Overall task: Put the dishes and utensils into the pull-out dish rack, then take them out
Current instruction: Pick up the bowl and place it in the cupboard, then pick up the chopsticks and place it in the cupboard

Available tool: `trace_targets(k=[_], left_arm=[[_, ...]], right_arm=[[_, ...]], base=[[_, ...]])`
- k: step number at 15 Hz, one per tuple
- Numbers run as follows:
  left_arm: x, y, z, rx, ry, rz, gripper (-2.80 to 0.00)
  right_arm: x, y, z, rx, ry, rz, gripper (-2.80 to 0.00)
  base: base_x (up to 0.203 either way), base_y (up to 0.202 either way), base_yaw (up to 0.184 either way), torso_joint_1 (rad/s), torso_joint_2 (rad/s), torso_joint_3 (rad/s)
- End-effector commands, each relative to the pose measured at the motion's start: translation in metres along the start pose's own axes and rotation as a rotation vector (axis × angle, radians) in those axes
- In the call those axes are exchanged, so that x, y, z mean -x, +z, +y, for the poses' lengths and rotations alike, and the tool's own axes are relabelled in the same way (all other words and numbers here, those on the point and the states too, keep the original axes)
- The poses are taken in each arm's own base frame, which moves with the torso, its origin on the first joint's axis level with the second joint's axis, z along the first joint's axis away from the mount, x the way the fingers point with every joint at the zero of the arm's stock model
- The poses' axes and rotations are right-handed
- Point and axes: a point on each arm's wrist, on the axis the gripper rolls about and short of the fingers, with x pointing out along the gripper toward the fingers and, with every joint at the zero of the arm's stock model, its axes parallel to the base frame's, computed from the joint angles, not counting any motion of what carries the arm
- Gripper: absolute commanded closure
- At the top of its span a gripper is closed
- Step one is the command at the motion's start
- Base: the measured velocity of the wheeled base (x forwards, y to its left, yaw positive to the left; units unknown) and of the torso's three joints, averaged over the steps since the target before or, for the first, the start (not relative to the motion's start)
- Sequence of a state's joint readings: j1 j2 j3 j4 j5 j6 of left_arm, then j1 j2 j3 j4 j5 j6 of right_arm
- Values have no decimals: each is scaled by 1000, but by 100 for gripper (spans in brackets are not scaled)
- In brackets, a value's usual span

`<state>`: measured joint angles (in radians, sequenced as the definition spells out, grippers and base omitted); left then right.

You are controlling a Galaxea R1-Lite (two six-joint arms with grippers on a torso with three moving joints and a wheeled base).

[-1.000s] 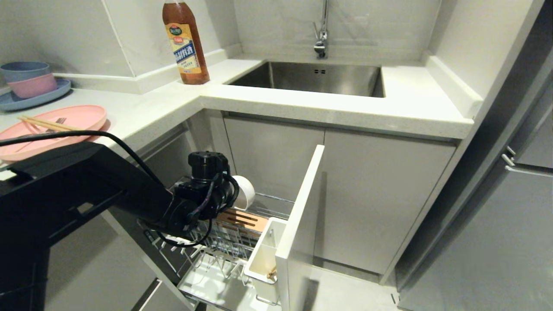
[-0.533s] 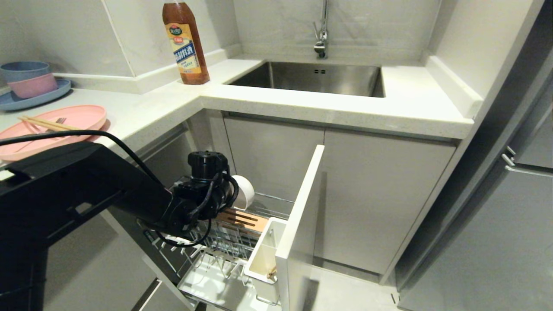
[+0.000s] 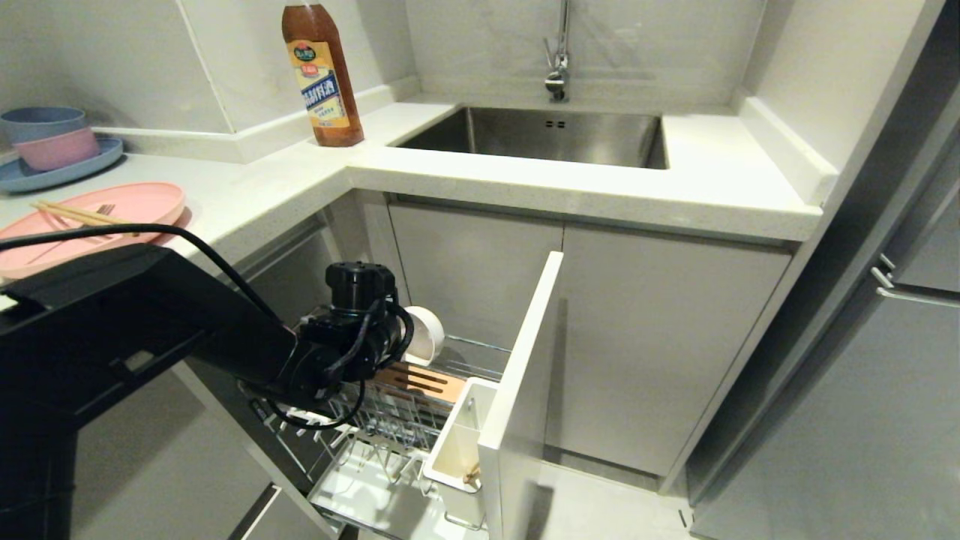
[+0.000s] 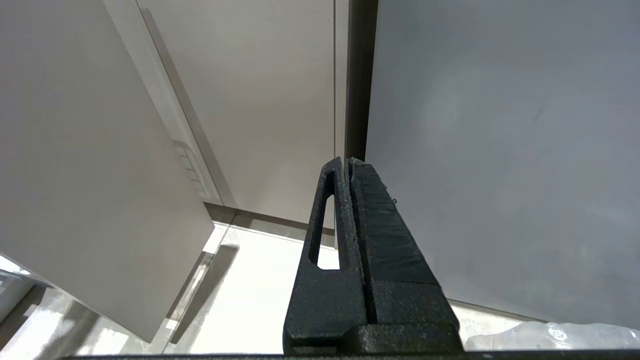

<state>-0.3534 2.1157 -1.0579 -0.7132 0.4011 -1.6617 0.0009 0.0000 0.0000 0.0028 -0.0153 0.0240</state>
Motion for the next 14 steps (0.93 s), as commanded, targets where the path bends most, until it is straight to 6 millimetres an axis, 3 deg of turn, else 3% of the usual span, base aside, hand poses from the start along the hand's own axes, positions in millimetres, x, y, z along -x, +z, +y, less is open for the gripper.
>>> trace_targets(k=[1, 8, 14], left_arm=[[4, 0, -4, 11, -4, 0, -280], [45, 0, -26, -32, 65, 23, -280], [102, 13, -60, -87, 52, 53, -280]], right_arm=[[0, 0, 0, 0, 0, 2, 0], [0, -1, 0, 0, 0, 2, 0], [0, 0, 0, 0, 1, 2, 0]], base=[[0, 0, 0, 0, 0, 0], [0, 0, 0, 0, 0, 0], [0, 0, 0, 0, 0, 0]])
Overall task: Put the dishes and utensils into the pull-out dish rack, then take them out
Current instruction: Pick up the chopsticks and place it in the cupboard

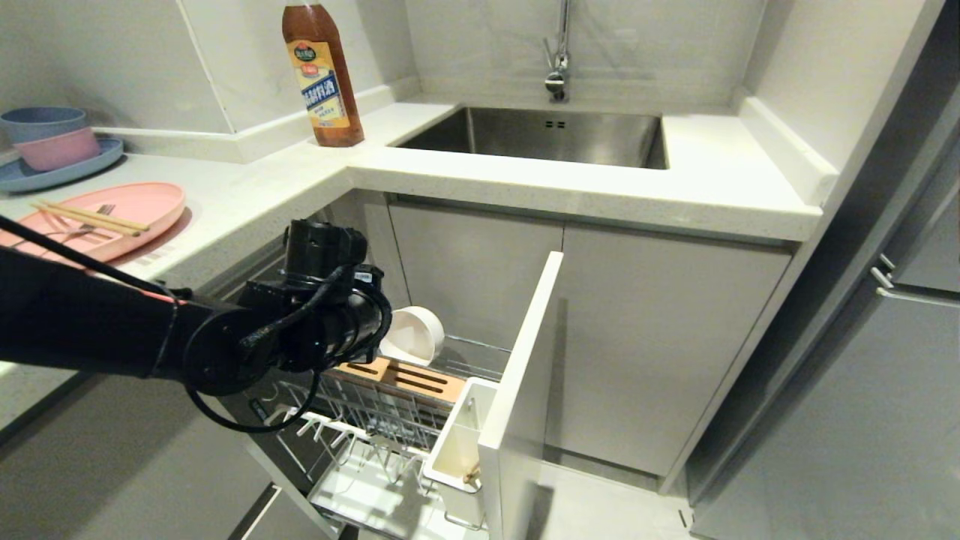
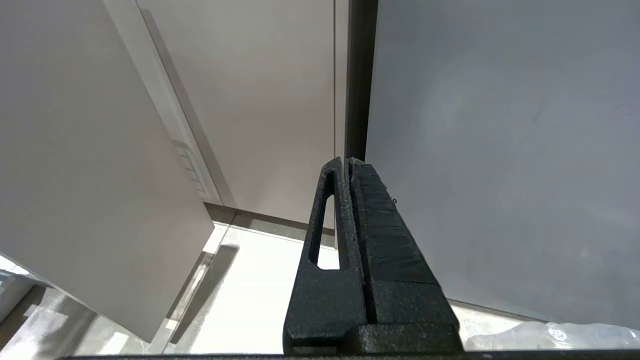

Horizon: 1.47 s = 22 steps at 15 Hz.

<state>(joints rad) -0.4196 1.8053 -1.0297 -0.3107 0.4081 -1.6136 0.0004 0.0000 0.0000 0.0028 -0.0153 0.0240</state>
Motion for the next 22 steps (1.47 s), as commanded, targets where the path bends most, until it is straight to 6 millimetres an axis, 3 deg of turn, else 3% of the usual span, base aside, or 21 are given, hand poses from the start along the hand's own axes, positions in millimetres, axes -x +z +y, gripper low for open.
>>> trace_targets(k=[1, 5, 12, 18, 22], left_arm=[[24, 7, -13, 28, -57, 5, 0], [47, 15, -23, -32, -112, 13, 0], [111, 34, -59, -222, -309, -26, 0], [155, 51, -85, -759, -334, -267, 0], [159, 86, -100, -1091, -237, -484, 0]], right_arm=[[0, 0, 0, 0, 1, 2, 0], [0, -1, 0, 1, 1, 3, 0], [0, -1, 0, 0, 1, 3, 0], [0, -1, 0, 0, 0, 3, 0], [0, -1, 0, 0, 0, 3, 0]], base=[[0, 0, 0, 0, 0, 0], [0, 0, 0, 0, 0, 0], [0, 0, 0, 0, 0, 0], [0, 0, 0, 0, 0, 0], [0, 0, 0, 0, 0, 0]])
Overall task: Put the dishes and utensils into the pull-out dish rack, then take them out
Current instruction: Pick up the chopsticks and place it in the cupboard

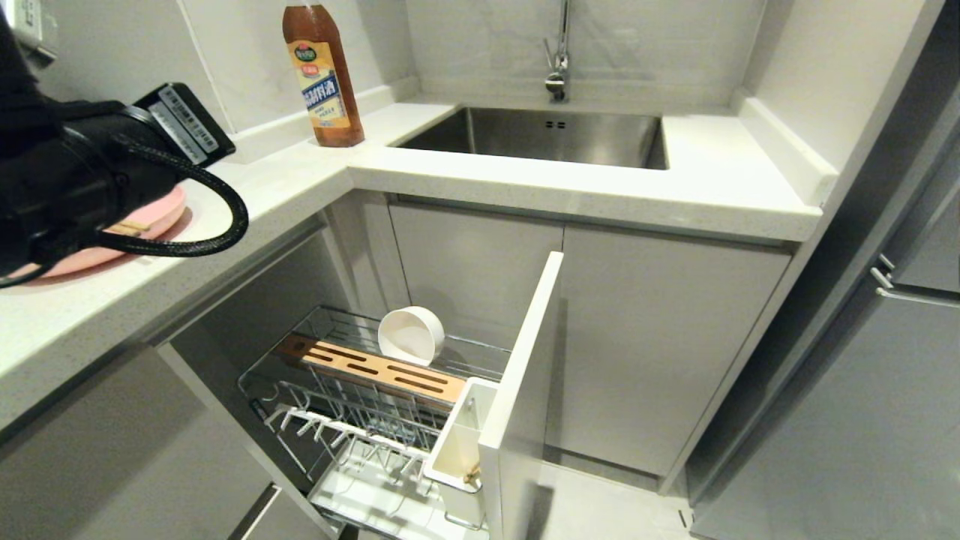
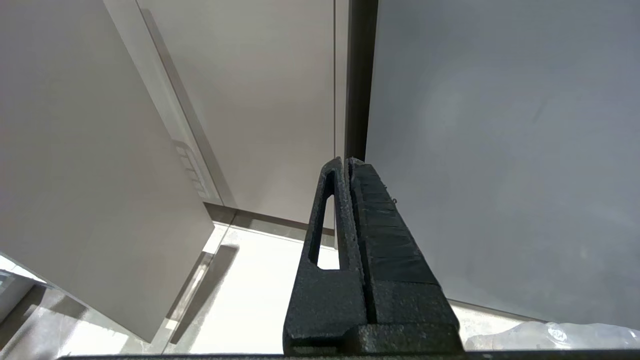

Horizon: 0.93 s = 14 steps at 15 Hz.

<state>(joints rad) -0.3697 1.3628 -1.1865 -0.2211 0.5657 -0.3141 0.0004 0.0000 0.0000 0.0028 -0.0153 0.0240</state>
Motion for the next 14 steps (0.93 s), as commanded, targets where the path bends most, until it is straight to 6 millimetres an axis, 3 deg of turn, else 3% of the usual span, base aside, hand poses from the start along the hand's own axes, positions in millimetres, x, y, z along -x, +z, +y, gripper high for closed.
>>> trace_targets(k=[1, 7, 10, 14], left_arm=[[-4, 11, 10, -132, 53, -40, 0], [-37, 50, 11, -69, 344, -200, 0], [-51, 57, 19, -36, 422, -189, 0], [-58, 61, 28, 47, 524, -51, 0]], right_arm=[[0, 0, 0, 1, 0, 1, 0], [0, -1, 0, 0, 1, 3, 0], [0, -1, 0, 0, 1, 2, 0], [0, -1, 0, 0, 1, 2, 0]], base=[[0, 0, 0, 0, 0, 0], [0, 0, 0, 0, 0, 0], [0, 0, 0, 0, 0, 0], [0, 0, 0, 0, 0, 0]])
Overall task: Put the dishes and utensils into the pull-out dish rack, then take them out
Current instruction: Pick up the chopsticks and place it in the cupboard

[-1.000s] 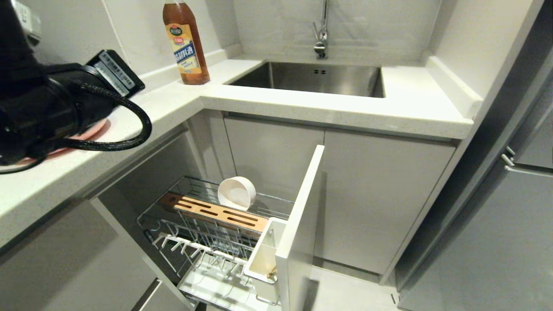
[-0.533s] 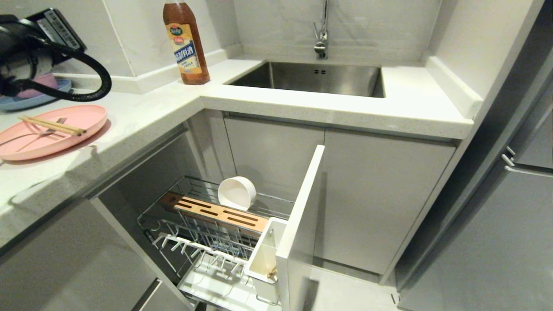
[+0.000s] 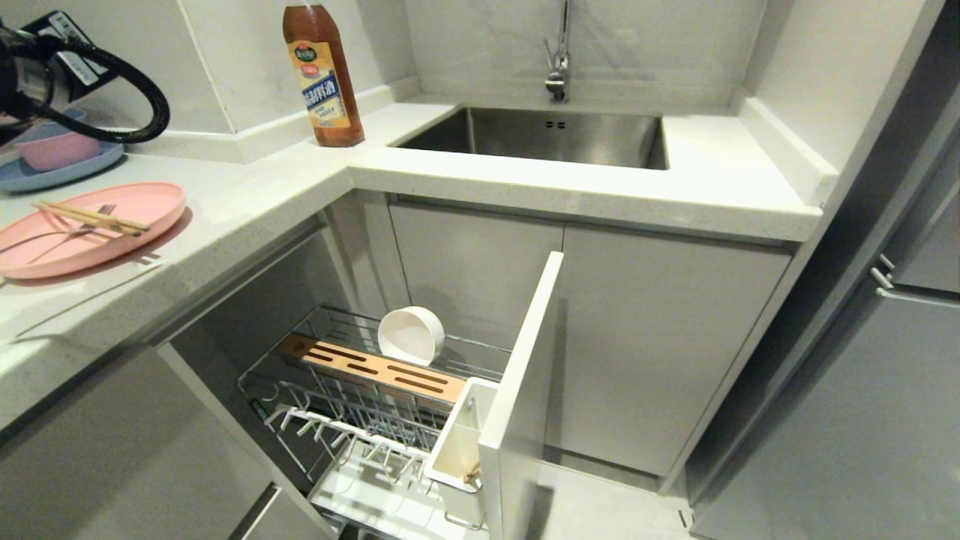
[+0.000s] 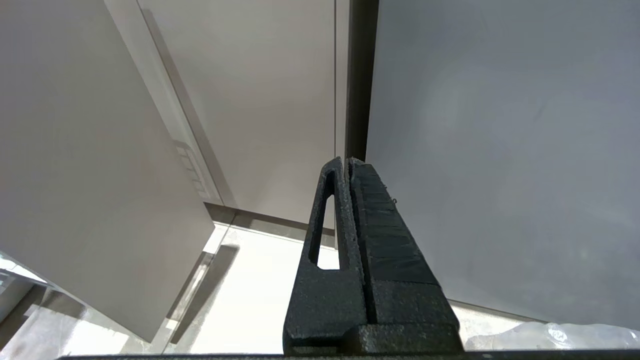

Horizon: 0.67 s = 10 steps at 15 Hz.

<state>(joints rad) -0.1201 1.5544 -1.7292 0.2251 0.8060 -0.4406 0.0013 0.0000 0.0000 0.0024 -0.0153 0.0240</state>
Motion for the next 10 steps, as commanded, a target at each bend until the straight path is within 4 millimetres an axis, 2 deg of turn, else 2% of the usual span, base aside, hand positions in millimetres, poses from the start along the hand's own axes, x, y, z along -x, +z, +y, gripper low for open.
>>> trace_targets(k=[1, 5, 8, 10], left_arm=[[-9, -7, 1, -21, 75, 97, 0], [-30, -14, 17, 9, 179, 218, 0], [-48, -16, 30, 19, 181, 283, 0], [-51, -14, 34, 27, 179, 290, 0]], right_arm=[[0, -1, 0, 0, 0, 3, 0], [0, -1, 0, 0, 0, 4, 0], [0, -1, 0, 1, 0, 3, 0], [0, 0, 0, 0, -1, 2, 0]], base=[[0, 0, 0, 0, 0, 0], [0, 0, 0, 0, 0, 0], [0, 0, 0, 0, 0, 0], [0, 0, 0, 0, 0, 0]])
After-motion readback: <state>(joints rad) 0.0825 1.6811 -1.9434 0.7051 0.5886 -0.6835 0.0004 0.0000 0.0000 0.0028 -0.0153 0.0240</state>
